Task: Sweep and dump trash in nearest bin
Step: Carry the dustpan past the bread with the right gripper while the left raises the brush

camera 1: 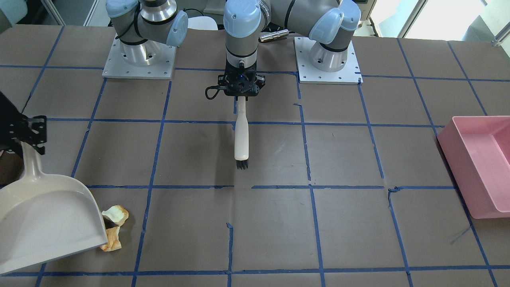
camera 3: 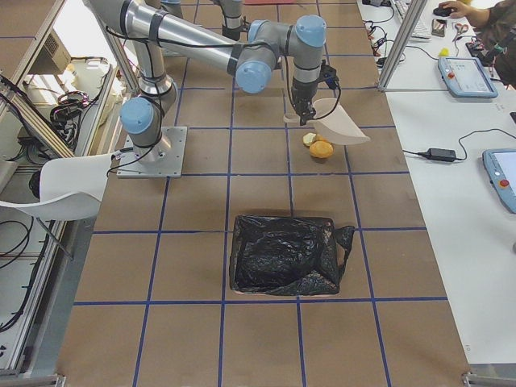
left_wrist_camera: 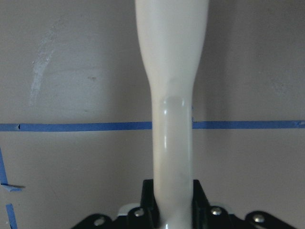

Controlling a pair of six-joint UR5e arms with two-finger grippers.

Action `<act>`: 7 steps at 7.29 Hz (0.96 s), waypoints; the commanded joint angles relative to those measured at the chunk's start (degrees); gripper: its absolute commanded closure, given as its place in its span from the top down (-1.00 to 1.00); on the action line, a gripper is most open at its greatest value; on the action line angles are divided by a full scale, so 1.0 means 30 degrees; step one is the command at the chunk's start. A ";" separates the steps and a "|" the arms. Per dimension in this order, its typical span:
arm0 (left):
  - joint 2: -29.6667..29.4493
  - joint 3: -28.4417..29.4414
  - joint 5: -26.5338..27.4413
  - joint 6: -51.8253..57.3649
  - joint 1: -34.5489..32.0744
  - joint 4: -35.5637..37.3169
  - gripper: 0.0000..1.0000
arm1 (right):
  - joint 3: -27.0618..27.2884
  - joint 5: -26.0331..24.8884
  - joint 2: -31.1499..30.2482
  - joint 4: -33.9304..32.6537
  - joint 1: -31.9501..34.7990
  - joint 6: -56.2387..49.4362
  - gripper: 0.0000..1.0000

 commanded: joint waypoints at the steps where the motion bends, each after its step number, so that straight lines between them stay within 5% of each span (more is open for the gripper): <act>1: -0.1575 0.3208 0.0016 -0.0296 0.0039 -0.1387 -1.00 | 0.0470 -0.0045 -0.0131 0.0380 -0.2484 -0.3737 -0.68; 5: -0.8048 1.2027 -0.0393 -0.0943 -0.0370 -0.3038 -1.00 | 0.1614 -0.0016 0.0073 0.0351 -0.5679 -0.9715 -0.69; 7: -1.0014 1.4644 -0.0482 -0.0273 -0.0371 -0.3743 -1.00 | 0.2549 -0.0249 0.0278 0.0322 -0.6007 -1.2819 -0.68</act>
